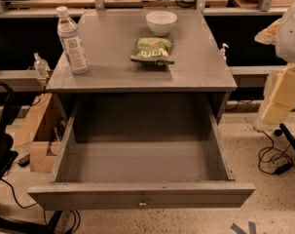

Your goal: Place blue plastic bottle into top drawer

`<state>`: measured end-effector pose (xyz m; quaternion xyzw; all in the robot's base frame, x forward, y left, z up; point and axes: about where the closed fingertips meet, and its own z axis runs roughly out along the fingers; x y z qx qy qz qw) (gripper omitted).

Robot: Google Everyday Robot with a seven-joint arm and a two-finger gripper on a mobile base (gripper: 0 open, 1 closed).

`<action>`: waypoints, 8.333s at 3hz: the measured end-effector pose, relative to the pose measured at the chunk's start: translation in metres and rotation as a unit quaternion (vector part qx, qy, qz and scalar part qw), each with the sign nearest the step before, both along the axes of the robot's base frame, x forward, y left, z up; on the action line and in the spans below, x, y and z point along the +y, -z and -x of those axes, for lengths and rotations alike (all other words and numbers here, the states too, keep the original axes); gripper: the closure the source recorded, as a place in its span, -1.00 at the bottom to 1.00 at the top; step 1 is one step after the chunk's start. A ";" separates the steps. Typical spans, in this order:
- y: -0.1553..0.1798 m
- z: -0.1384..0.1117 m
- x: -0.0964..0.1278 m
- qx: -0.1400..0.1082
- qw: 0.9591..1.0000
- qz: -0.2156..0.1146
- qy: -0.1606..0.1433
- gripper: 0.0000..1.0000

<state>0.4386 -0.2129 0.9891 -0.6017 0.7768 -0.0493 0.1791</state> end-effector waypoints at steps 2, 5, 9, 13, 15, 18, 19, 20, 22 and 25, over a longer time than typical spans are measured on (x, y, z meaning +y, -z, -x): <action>-0.006 -0.029 0.024 -0.020 0.998 -0.049 -0.025 -1.00; -0.045 -0.123 0.152 -0.132 0.917 -0.366 -0.092 -1.00; -0.046 -0.204 0.213 -0.171 0.862 -0.470 -0.084 -1.00; 0.000 -0.312 0.331 -0.138 0.850 -0.505 -0.065 -1.00; 0.052 -0.334 0.370 -0.101 0.841 -0.529 -0.055 -1.00; 0.048 -0.306 0.455 -0.063 0.801 -0.578 -0.143 -0.49; 0.034 -0.292 0.465 -0.072 0.794 -0.581 -0.165 -0.03; 0.035 -0.292 0.468 -0.070 0.794 -0.581 -0.166 0.44; 0.019 -0.287 0.471 -0.072 0.793 -0.578 -0.179 1.00; -0.081 -0.202 0.409 -0.169 0.782 -0.580 -0.153 1.00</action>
Offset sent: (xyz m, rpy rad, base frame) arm 0.0862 0.0685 0.0167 0.2968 -0.1029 0.1520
